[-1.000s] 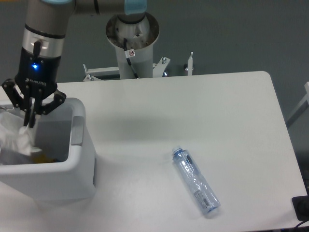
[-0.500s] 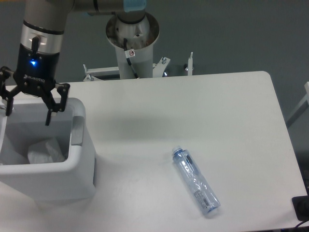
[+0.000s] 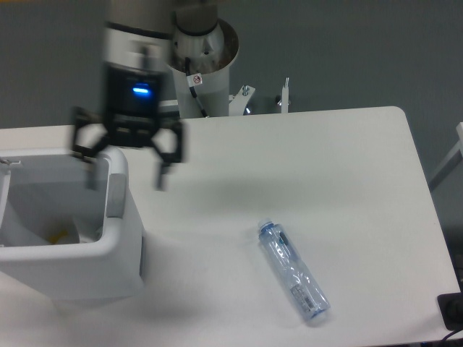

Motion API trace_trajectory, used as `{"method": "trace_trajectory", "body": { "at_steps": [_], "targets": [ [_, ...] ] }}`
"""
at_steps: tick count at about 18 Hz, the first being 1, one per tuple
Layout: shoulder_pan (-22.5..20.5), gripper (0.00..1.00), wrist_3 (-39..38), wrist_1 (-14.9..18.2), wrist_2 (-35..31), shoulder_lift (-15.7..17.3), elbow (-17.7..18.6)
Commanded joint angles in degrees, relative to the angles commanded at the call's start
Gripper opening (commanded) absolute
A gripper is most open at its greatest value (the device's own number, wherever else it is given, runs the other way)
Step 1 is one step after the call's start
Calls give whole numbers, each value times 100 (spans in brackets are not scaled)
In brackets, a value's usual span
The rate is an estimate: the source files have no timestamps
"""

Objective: Place the trash in the trash can
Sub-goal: 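Move the gripper over the clear plastic water bottle and lower, then close the gripper around the middle of the water bottle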

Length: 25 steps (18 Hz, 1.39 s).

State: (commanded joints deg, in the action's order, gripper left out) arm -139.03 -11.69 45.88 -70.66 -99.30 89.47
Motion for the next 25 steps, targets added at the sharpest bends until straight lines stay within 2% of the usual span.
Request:
{"method": "trace_trajectory", "body": {
  "at_steps": [3, 5, 7, 9, 11, 15, 17, 21, 25],
  "targets": [
    [-274, 100, 211, 0, -534, -570, -219],
    [-353, 100, 255, -18, -747, -870, -194],
    [-362, 100, 622, 0, -1202, -1379, -132],
    [-371, 100, 913, 0, -1502, -1810, -219],
    [-388, 100, 1037, -18, -1644, -2075, -220],
    [-388, 100, 1116, -105, -1662, -2470, -263],
    [-353, 100, 1282, -150, -1679, -2524, -281],
    [-301, 100, 2081, -220, -1732, -2559, 35],
    [-292, 100, 2171, -246, -1732, -2594, 0]
  ]
}}
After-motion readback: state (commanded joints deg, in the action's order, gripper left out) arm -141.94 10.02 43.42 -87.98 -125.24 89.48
